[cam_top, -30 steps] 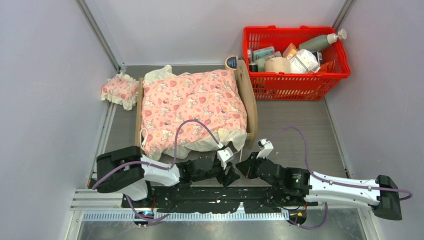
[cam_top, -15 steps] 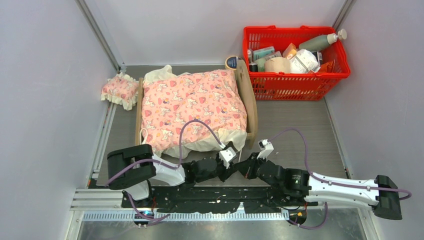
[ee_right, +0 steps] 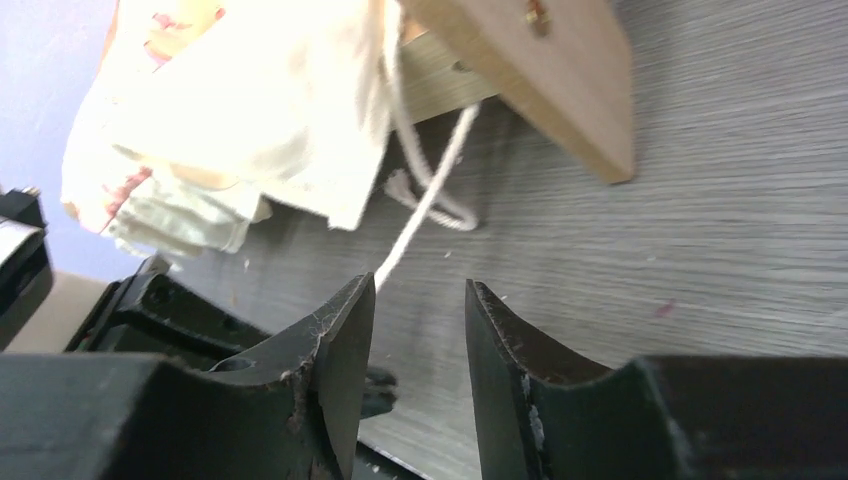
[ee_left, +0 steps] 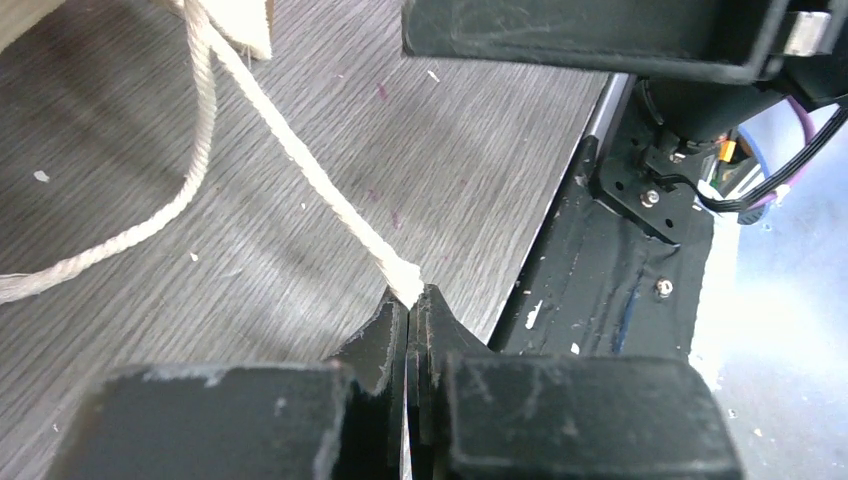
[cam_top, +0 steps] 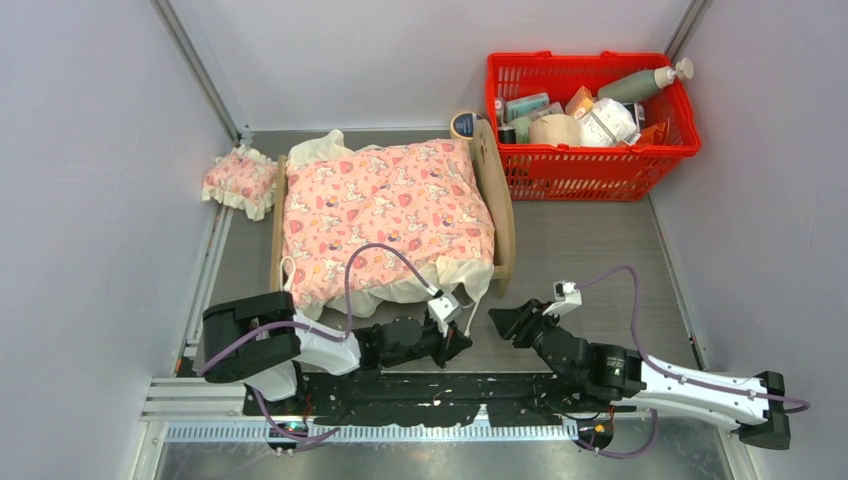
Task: Set up the pet bed
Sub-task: Cross the ropes on the bed frame.
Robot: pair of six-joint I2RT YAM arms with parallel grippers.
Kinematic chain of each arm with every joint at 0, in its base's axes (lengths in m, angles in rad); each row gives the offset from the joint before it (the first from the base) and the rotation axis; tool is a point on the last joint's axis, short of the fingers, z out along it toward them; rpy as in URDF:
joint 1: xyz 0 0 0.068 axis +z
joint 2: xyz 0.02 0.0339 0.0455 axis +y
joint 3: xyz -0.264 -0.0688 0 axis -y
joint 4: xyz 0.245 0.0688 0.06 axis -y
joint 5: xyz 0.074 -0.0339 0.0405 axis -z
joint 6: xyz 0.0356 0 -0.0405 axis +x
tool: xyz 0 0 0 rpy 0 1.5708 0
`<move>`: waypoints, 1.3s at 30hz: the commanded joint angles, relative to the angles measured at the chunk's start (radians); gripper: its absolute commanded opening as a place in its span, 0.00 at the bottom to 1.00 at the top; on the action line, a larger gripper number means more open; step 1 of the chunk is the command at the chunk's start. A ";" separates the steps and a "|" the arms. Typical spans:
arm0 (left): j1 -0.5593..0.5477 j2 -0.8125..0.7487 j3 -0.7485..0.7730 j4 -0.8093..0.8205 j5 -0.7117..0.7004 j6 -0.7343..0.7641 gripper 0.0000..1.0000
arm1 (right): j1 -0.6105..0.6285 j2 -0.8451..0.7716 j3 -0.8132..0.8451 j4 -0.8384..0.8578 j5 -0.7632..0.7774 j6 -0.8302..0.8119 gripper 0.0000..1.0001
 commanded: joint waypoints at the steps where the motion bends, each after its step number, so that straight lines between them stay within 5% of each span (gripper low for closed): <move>1: -0.006 -0.031 -0.017 0.096 0.017 -0.061 0.00 | 0.007 -0.048 -0.012 -0.103 0.176 0.016 0.45; 5: -0.012 -0.059 -0.024 0.103 0.002 -0.087 0.00 | 0.006 0.018 -0.055 0.046 0.161 -0.114 0.46; 13: -0.017 -0.116 -0.035 0.088 -0.041 -0.097 0.00 | 0.006 0.485 -0.160 0.706 0.069 -0.336 0.50; 20: -0.018 -0.124 -0.022 0.049 -0.053 -0.097 0.00 | 0.006 0.851 -0.098 1.112 0.092 -0.448 0.55; 31: -0.020 -0.156 -0.030 0.018 -0.080 -0.090 0.00 | 0.006 1.145 -0.010 1.290 0.238 -0.427 0.55; 34: -0.021 -0.152 -0.027 0.014 -0.086 -0.088 0.00 | 0.007 1.165 -0.003 1.264 0.263 -0.406 0.39; 35: -0.020 -0.147 -0.023 0.005 -0.093 -0.088 0.00 | 0.006 1.155 -0.015 1.253 0.271 -0.390 0.23; 37: -0.020 -0.135 -0.020 -0.029 -0.145 -0.107 0.00 | 0.007 1.086 -0.031 1.169 0.281 -0.323 0.07; 39: -0.020 -0.116 -0.023 -0.029 -0.167 -0.115 0.00 | 0.006 0.951 0.025 0.692 0.289 -0.127 0.05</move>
